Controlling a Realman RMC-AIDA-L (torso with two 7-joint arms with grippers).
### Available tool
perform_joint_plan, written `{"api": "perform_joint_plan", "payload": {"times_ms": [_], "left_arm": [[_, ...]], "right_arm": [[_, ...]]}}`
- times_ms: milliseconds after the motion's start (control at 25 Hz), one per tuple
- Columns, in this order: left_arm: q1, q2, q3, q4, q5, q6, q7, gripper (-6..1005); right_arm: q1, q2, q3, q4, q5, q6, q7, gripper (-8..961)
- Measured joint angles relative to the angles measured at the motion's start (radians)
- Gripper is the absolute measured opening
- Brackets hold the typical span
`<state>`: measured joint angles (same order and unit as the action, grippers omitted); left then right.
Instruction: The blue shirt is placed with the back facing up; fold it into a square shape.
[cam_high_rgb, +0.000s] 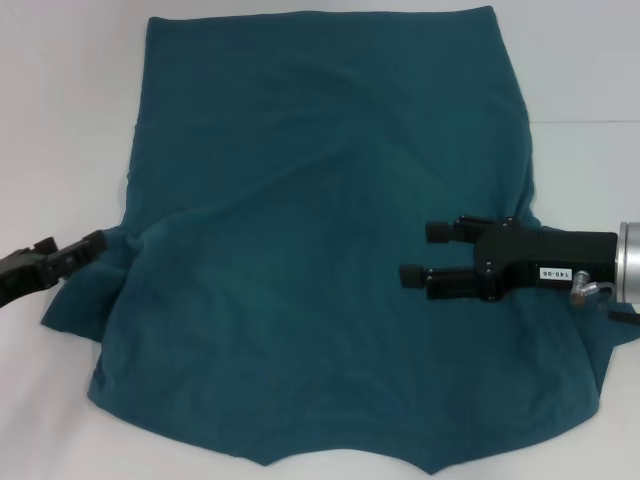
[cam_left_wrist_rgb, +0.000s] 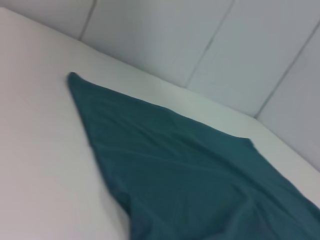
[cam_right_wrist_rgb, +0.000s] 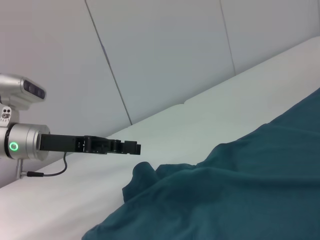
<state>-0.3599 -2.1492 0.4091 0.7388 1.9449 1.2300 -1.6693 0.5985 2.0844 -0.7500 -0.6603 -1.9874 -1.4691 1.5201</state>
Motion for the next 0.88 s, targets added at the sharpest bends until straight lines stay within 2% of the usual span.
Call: {"api": "perform_joint_plan", "payload": {"times_ms": [240,880], "left_arm": [[0.002,-0.003,0.009,-0.017,0.012,-0.060,-0.003,931],[-0.007,-0.008,0.049,-0.055,0.048,-0.093,-0.003,920]], "right_arm": [[0.001,0.000,0.000,0.007,0.006,0.008,0.000,944],[0.000,-0.003,0.000,0.013,0.009,0.012,0.000,943]]}}
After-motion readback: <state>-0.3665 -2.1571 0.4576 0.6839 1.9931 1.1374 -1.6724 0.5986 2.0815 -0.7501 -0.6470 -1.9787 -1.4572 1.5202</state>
